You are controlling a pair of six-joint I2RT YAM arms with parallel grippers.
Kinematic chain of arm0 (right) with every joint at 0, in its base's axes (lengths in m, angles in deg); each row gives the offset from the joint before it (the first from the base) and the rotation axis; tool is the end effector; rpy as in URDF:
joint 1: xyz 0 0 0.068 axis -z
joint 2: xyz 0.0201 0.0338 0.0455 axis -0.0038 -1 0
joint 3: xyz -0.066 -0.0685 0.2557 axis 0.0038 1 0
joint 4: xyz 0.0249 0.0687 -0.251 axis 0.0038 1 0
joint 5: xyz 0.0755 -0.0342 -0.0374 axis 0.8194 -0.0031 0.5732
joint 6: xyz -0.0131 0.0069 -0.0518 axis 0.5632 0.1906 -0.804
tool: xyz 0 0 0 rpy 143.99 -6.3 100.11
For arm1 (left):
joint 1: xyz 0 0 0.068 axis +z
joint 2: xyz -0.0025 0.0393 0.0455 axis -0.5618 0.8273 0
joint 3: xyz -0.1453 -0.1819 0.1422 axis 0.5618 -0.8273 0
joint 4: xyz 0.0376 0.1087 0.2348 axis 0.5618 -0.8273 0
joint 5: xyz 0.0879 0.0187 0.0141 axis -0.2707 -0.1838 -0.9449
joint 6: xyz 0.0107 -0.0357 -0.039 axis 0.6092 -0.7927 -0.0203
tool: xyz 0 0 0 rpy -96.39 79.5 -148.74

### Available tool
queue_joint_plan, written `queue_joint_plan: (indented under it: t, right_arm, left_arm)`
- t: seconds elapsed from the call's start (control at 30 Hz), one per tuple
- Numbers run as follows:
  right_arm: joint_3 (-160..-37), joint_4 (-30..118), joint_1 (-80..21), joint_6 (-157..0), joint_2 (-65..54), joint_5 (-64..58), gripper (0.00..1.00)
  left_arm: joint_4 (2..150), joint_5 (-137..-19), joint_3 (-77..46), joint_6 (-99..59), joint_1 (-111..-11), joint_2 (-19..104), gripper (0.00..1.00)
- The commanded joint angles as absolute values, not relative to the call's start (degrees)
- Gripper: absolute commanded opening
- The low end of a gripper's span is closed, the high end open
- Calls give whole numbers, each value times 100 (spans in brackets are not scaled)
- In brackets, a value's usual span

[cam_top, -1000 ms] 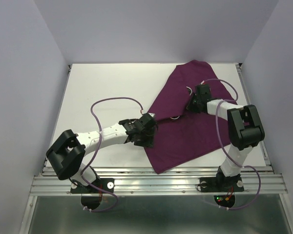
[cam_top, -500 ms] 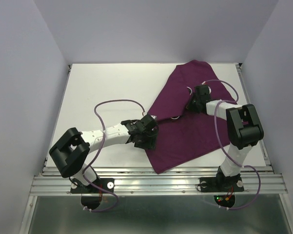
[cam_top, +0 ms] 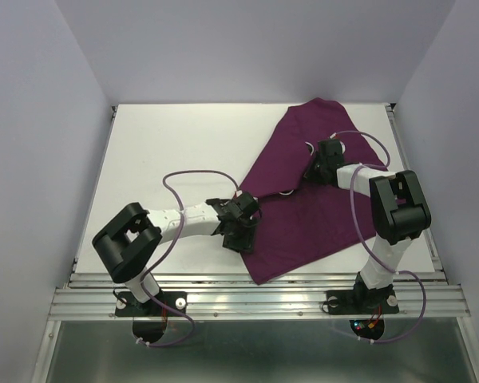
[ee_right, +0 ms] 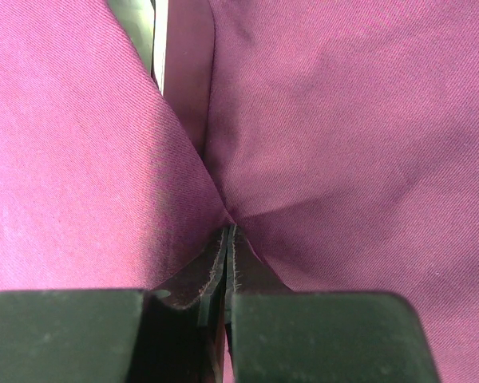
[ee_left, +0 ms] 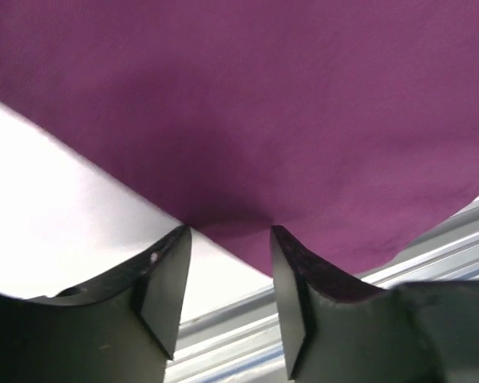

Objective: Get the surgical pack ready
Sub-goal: Pack the surgical kit at the center of the board.

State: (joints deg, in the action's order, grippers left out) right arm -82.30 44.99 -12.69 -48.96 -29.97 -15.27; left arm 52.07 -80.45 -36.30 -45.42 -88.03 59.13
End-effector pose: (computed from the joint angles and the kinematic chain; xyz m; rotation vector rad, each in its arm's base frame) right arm 0.3699 0.0792 0.1531 0.5329 2.3637 0.3069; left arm 0.1760 -0.2474 0.1663 0.4535 2.7799 -0.5944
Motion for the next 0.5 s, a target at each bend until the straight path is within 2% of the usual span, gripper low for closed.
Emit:
queue_joint_plan:
  t: [0.0, 0.23, 0.3, 0.33, 0.47]
  right_arm:
    - [-8032, 4745, -1296, -4972, -3147, -1840, 1]
    - [-8032, 4762, -1296, -4998, -3103, -1884, 1]
    - [-8006, 4771, -1296, -5007, -3094, -1876, 1]
    - [-7997, 4762, -1296, -4998, -3094, -1867, 1]
    - [-7944, 4762, -1296, -5051, -3059, -1832, 1]
  left_arm:
    - [5150, -7942, -3530, -4607, -8981, 6398, 53]
    - [5177, -8021, -3354, -4563, -9052, 6821, 38]
    - [5194, -8021, -3275, -4493, -9052, 6883, 3]
    - [5160, -8029, -3239, -4423, -9052, 6944, 0]
    - [4923, -8511, -2942, -4501, -9052, 6604, 0]
